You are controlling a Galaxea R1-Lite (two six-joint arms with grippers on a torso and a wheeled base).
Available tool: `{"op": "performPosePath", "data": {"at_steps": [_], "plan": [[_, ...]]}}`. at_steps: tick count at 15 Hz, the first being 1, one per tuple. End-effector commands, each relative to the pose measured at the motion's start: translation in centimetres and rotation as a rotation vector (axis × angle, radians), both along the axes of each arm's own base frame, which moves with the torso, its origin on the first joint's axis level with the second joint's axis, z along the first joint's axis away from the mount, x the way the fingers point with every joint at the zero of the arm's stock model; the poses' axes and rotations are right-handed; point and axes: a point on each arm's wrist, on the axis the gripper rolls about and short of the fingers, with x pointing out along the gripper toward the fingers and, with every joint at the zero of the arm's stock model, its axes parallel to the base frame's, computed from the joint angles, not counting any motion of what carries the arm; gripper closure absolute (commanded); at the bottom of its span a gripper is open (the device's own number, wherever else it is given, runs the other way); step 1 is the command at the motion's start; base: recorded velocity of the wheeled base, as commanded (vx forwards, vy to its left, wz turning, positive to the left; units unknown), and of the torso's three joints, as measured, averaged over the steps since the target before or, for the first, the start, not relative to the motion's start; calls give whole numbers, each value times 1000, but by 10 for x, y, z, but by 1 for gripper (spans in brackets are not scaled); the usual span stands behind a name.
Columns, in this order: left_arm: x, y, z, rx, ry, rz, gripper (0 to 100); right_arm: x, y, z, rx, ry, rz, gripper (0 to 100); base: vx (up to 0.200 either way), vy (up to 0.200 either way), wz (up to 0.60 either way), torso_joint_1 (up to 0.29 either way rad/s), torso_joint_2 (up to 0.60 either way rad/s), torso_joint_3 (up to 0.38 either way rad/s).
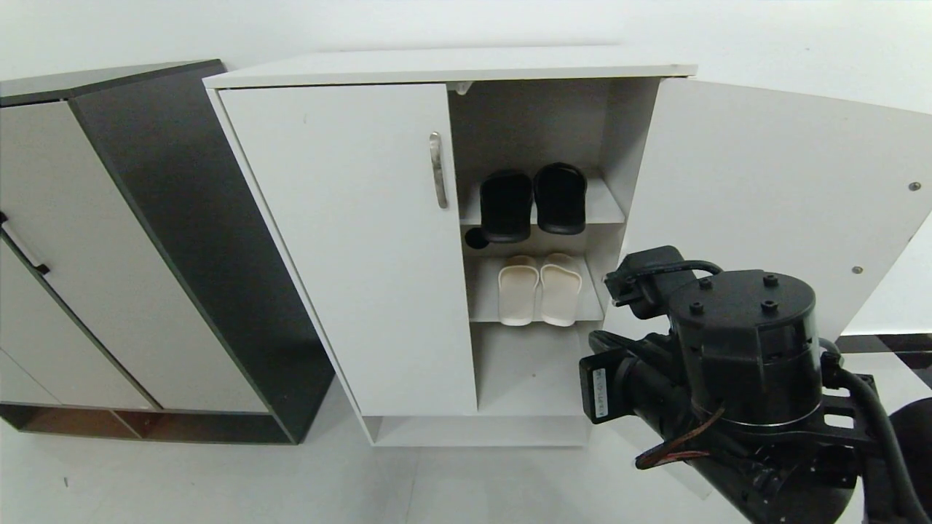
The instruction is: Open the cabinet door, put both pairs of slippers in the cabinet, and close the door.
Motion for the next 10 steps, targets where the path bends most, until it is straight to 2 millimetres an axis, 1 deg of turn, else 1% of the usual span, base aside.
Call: {"op": "performPosePath", "data": {"at_steps": [1, 2, 3, 6, 10], "plan": [[0, 0, 0, -1, 0, 0, 100, 1, -1, 0, 0, 1, -3, 100, 0, 0, 0, 7, -193, -320], [0, 0, 0, -1, 0, 0, 100, 1, -1, 0, 1, 0, -3, 100, 0, 0, 0, 27, -144, -359], [0, 0, 0, -1, 0, 0, 100, 1, -1, 1, 2, -1, -3, 100, 0, 0, 0, 51, -398, -383], [0, 0, 0, -1, 0, 1, 100, -1, -3, 3, 9, -6, -2, 100, 0, 0, 0, 64, -549, -360], [0, 0, 0, -1, 0, 0, 100, -1, -4, 5, 12, -9, -2, 100, 0, 0, 0, 122, -469, -343]]}}
